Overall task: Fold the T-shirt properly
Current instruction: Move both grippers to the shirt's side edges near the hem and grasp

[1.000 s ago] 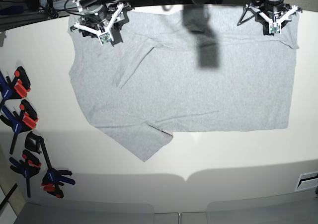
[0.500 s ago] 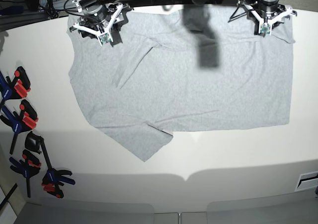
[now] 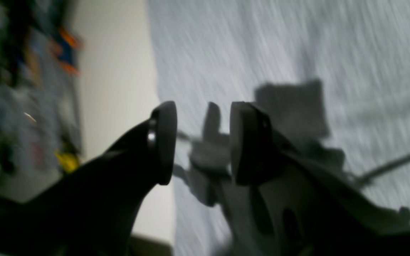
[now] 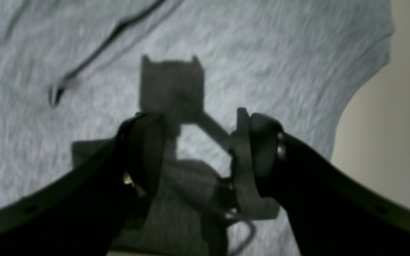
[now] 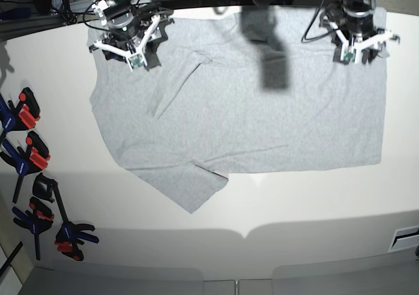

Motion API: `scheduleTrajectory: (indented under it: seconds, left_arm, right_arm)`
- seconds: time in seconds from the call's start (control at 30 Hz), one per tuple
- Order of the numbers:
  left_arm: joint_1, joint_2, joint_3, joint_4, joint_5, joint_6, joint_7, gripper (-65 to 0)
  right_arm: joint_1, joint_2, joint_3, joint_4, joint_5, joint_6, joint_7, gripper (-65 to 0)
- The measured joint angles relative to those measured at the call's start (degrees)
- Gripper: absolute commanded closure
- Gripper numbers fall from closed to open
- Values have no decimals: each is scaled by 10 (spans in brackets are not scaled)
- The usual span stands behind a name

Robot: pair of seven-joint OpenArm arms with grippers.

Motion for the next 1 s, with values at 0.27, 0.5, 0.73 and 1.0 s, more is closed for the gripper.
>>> scheduleTrajectory:
  seconds: [0.27, 0.5, 0.73, 1.0]
  left_arm:
    - [-103, 0, 0, 0, -12, -1, 78, -374]
    - [-262, -52, 3, -15, -216, -74, 99, -374]
    - [-448, -86, 2, -235, -341, -128, 55, -374]
    - [-652, -88, 2, -652, -385, -171, -30, -374]
  right_arm:
    - [18, 0, 0, 2, 0, 0, -25, -355]
    - [19, 1, 0, 79, 1, 0, -27, -355]
    - [19, 1, 0, 130, 1, 0, -26, -355]
    - [19, 0, 0, 131, 0, 1, -31, -355]
